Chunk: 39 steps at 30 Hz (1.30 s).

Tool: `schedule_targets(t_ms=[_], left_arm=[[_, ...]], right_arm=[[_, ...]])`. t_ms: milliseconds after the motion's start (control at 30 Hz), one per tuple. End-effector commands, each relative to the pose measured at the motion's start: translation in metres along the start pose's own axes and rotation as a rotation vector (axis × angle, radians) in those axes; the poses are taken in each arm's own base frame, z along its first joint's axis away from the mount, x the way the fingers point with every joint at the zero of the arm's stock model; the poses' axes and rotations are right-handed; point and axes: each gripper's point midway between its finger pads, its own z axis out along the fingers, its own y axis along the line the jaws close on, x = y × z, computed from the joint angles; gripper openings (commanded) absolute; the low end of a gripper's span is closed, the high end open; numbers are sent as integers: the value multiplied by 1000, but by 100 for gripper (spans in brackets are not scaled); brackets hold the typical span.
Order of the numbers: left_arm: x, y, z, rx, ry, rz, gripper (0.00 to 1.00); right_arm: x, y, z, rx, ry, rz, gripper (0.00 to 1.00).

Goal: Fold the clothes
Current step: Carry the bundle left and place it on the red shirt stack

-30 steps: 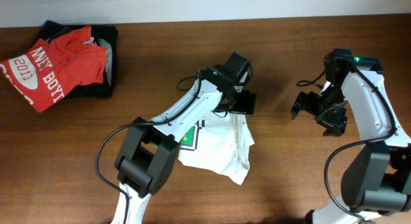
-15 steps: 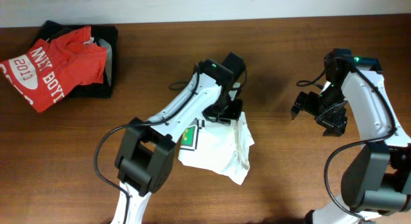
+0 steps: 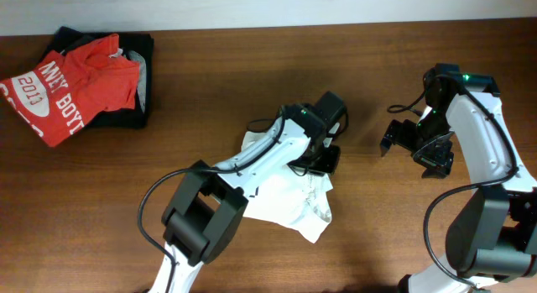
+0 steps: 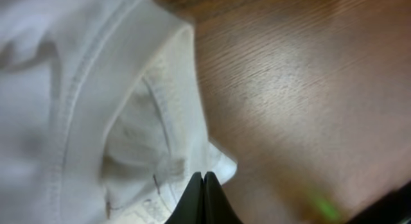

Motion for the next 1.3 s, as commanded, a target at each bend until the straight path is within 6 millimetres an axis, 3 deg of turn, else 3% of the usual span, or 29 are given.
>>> schedule_targets(t_ms=[0,67,100,200,300,467,567,700,733,767,800,867,900,933,1000,1033,1067,1167,1267], left_arm=[[8,-1,-67,-71,-59,0,1],[35,22,-77,-189,17,-34,1],[56,26,-71,-198,105,-50,0],[82,11,-37,-129,189,-36,1],[97,4,13,-89,179,-24,2],[102,-25,46,29,128,21,2],[94,-40,44,71,95,49,0],[84,-57,8,101,76,141,0],[75,-44,-9,13,32,164,1],[61,-17,-36,-123,-27,129,3],[51,4,-58,-191,-58,89,15],[38,41,-91,-249,-90,-3,46],[30,78,-108,-275,-103,-79,94],[27,106,-117,-305,-99,-129,99],[28,151,-132,-333,-90,-249,99],[31,193,-145,-334,-88,-359,99],[31,207,-149,-280,-83,-346,99],[30,214,-151,-23,-90,-258,99],[42,216,-124,207,-102,-212,99]], right_arm=[[-3,-2,-4,2,-16,5,99],[-3,-2,-4,2,-16,5,99],[-3,-2,-4,2,-16,5,99],[-3,-2,-4,2,-16,5,99],[-3,-2,-4,2,-16,5,99],[-3,-2,-4,2,-16,5,99],[-3,-2,-4,2,-16,5,99],[-3,-2,-4,2,-16,5,99],[-3,-2,-4,2,-16,5,99],[-3,-2,-4,2,-16,5,99],[-3,-2,-4,2,-16,5,99],[-3,-2,-4,2,-16,5,99],[-3,-2,-4,2,-16,5,99],[-3,-2,-4,2,-16,5,99],[-3,-2,-4,2,-16,5,99],[-3,-2,-4,2,-16,5,99],[-3,-2,-4,2,-16,5,99],[-3,-2,-4,2,-16,5,99],[-3,-2,-4,2,-16,5,99]])
